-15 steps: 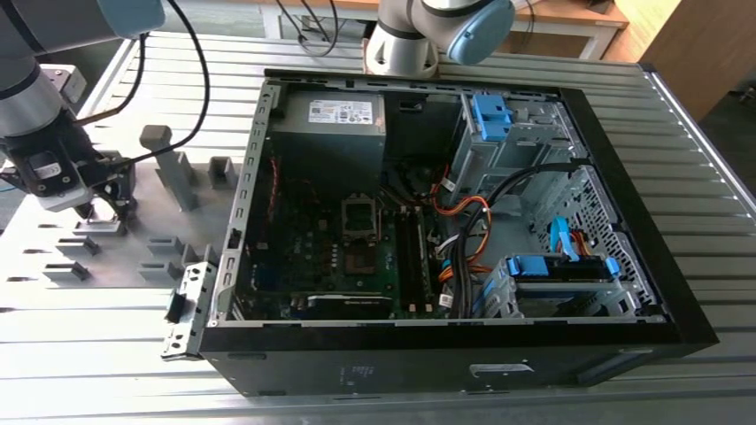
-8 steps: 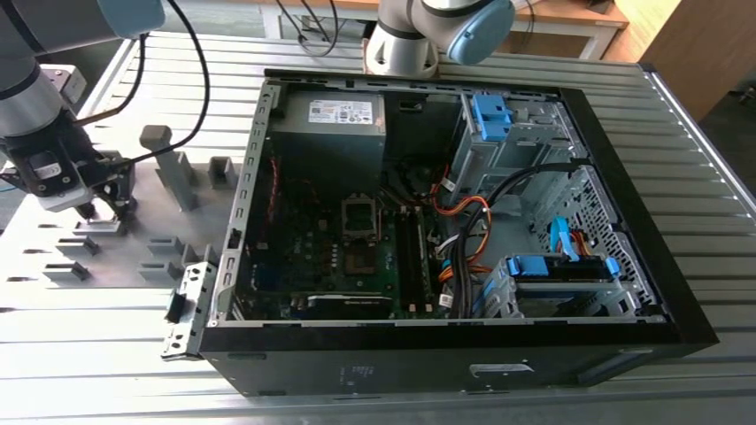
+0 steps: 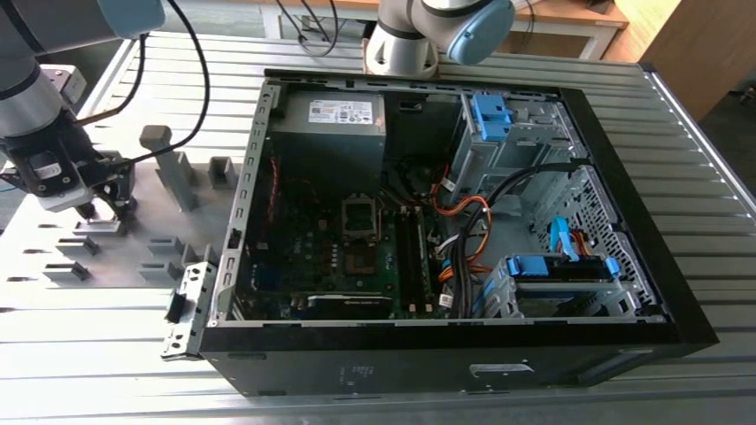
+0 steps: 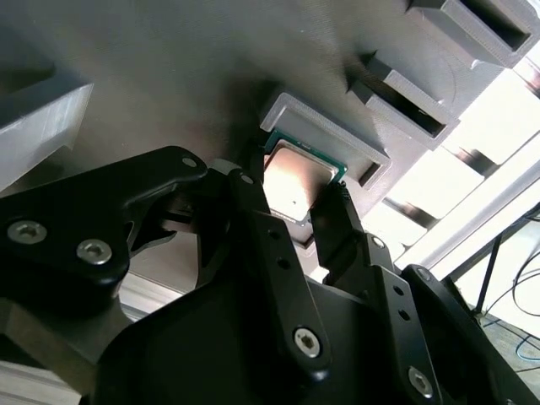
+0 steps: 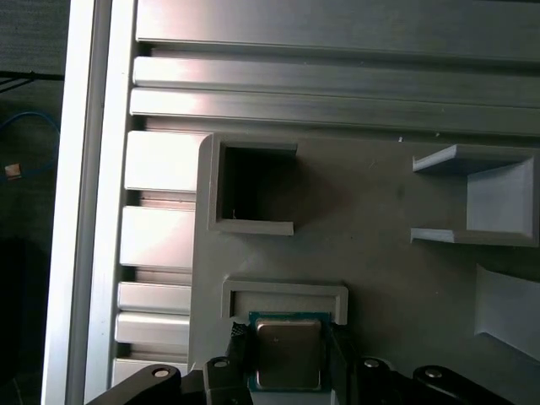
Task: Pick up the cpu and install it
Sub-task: 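Pick up the cpu and move it towards the insertion slot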
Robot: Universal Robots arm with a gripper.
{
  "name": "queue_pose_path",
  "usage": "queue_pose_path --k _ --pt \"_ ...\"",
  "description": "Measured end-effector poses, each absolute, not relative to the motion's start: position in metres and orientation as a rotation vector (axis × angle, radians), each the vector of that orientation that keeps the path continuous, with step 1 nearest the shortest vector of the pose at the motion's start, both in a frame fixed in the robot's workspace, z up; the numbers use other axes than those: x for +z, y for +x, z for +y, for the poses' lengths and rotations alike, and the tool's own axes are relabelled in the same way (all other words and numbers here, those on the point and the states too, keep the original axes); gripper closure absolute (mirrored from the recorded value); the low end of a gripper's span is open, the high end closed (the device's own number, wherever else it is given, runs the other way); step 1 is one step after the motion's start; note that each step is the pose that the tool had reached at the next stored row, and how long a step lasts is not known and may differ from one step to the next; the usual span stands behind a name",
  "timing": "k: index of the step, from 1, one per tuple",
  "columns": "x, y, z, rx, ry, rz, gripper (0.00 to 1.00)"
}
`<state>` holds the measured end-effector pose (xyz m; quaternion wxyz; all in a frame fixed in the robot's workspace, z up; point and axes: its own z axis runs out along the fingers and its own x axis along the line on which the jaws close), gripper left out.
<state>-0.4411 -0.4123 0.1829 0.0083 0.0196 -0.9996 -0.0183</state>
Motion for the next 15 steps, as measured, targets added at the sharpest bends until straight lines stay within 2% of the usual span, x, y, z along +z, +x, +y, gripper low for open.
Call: queue_pose_path --k 15 --pt "0.206 -0.441 -0.412 -0.057 0.061 -3.124 0.53"
